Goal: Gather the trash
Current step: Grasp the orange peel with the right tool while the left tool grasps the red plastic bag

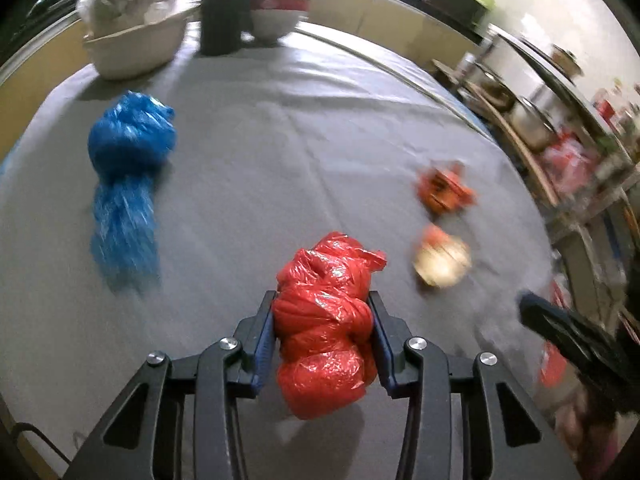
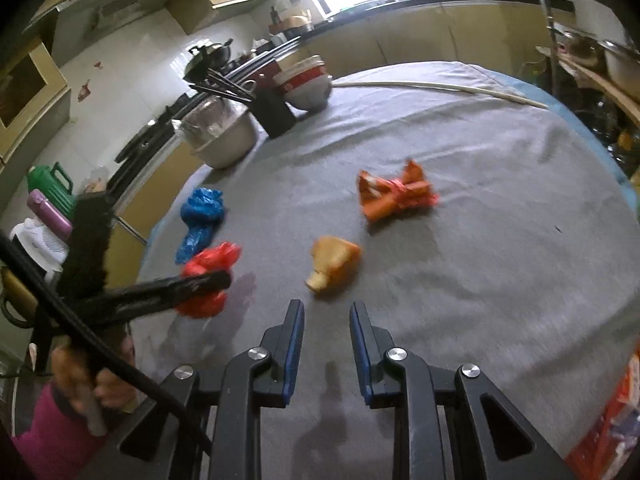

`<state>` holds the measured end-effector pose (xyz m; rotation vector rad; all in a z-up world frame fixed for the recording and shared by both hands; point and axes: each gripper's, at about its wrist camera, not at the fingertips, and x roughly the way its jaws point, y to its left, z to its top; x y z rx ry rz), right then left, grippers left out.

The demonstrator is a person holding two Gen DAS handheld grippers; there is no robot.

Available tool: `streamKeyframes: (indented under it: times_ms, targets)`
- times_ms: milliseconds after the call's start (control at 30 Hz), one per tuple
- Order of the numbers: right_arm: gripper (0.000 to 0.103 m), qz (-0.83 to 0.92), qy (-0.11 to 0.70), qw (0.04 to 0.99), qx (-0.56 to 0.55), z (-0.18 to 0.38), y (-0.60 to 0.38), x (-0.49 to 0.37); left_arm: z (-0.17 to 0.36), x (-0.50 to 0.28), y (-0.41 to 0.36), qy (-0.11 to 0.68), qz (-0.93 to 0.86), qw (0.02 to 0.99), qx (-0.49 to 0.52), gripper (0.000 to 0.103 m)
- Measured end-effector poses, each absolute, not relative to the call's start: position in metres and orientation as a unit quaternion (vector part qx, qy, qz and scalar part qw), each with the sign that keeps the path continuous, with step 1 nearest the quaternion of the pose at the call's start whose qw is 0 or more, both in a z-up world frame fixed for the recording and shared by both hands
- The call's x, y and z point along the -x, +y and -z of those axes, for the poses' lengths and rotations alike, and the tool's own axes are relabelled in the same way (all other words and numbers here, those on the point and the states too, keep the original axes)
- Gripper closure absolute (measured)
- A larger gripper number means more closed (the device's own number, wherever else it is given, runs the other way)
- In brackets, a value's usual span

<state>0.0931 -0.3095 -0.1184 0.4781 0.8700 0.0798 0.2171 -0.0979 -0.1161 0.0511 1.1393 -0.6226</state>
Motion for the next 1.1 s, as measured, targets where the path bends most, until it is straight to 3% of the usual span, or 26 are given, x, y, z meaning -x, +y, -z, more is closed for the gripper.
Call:
streamKeyframes:
  times_ms: [167,200,233,267,300,633,733,767,900,1033,1100]
  targets:
    - [0.073,-0.027,0.440,0.854,-0.278,0.128,-0.326,-0.082,0.119,-0.177,-0.101,0.535,0.290,0.793,-0.039,0.056]
    - [0.068,-0.030,0.439,0.850,-0.289,0.129,-0.328,-0.082,0.121,-0.175,-0.101,0.535,0.283,0.795,-0.040,0.054]
    - [0.061,-0.030,0.439,0.848,-0.297,0.129,-0.329,-0.083,0.122,-0.172,-0.098,0.538,0.275,0.796,-0.040,0.045]
    - [0.032,-0.027,0.441,0.845,-0.300,0.129,-0.329,-0.084,0.122,-0.170,-0.095,0.539,0.269,0.797,-0.035,0.040]
    - [0.024,-0.028,0.439,0.845,-0.305,0.129,-0.328,-0.087,0.121,-0.169,-0.091,0.538,0.268,0.799,-0.030,0.040]
    - [0.028,0.017,0.472,0.826,-0.307,0.146,-0.302,-0.165,0.110,-0.166,-0.052,0.522,0.270,0.809,-0.001,0.034]
    - [0.048,0.062,0.495,0.813,-0.300,0.156,-0.293,-0.186,0.113,-0.167,-0.049,0.524,0.272,0.807,0.006,0.034]
    - [0.059,0.075,0.500,0.810,-0.297,0.159,-0.291,-0.191,0.114,-0.168,-0.050,0.525,0.275,0.806,0.009,0.034]
    - [0.071,0.098,0.494,0.819,-0.276,0.155,-0.286,-0.198,0.115,-0.168,-0.060,0.525,0.285,0.802,0.001,0.034]
    - [0.072,0.086,0.480,0.829,-0.273,0.150,-0.293,-0.178,0.117,-0.167,-0.071,0.520,0.288,0.804,-0.007,0.034]
    - [0.073,0.079,0.472,0.831,-0.284,0.149,-0.301,-0.165,0.120,-0.166,-0.076,0.518,0.291,0.804,-0.012,0.040]
